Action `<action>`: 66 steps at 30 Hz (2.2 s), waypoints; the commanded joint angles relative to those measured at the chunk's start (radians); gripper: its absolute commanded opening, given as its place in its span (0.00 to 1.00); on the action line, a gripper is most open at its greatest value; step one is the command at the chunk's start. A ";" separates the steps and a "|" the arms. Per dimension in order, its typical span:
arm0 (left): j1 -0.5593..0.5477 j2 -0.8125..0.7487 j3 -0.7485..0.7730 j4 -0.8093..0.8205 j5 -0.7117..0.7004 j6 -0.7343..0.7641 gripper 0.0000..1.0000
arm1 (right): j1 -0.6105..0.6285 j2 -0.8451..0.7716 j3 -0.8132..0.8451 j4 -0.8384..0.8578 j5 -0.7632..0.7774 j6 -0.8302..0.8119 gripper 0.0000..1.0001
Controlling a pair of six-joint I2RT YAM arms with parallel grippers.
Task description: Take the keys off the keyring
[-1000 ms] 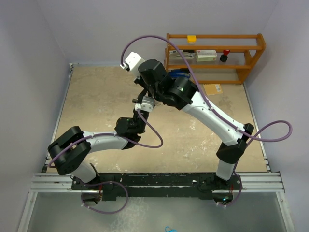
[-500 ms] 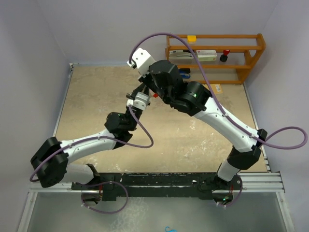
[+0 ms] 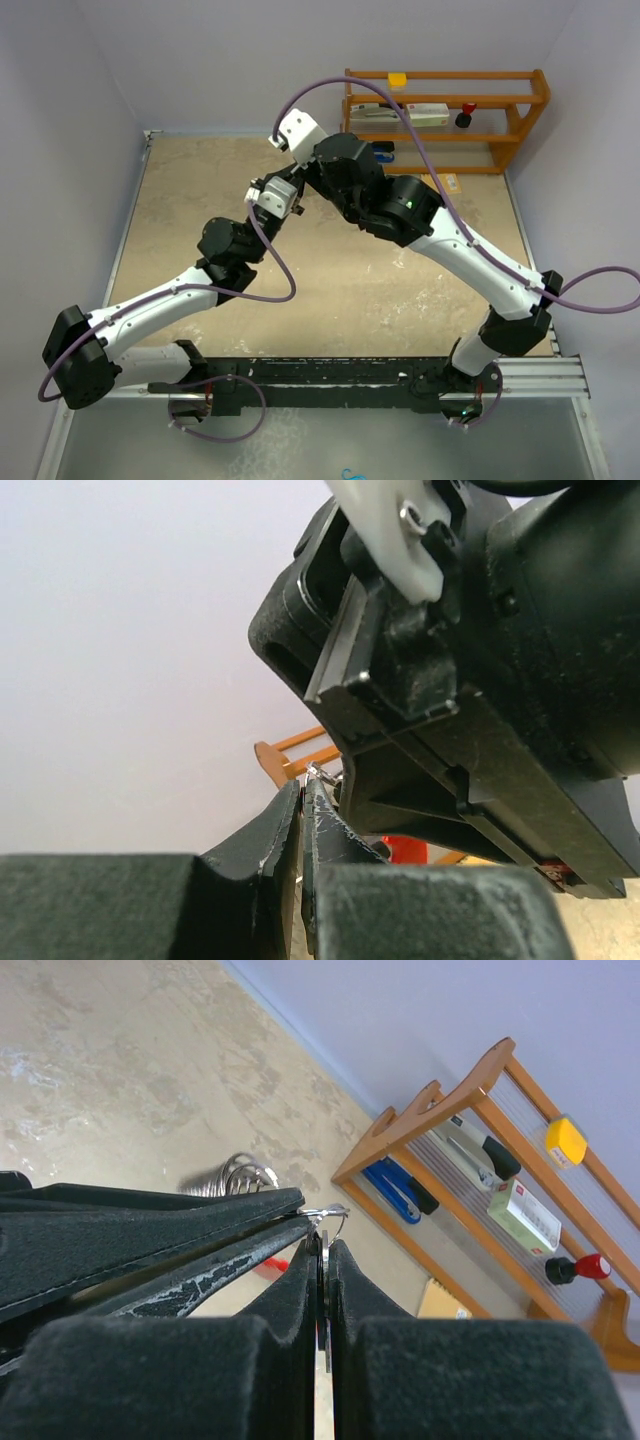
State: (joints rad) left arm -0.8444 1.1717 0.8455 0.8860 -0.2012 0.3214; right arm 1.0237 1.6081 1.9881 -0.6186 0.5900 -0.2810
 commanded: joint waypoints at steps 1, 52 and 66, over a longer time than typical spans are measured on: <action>0.010 -0.045 0.031 0.060 0.016 -0.026 0.00 | -0.015 -0.057 -0.013 0.022 0.077 -0.017 0.00; 0.008 0.070 -0.062 0.204 0.064 -0.072 0.20 | -0.014 -0.019 0.043 0.046 0.079 -0.047 0.00; 0.008 0.132 -0.053 0.278 0.016 -0.055 0.19 | -0.013 -0.020 0.054 0.033 0.037 -0.032 0.00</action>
State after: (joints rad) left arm -0.8387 1.2949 0.7700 1.1015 -0.1696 0.2714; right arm 1.0122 1.6257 1.9854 -0.6010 0.6361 -0.3256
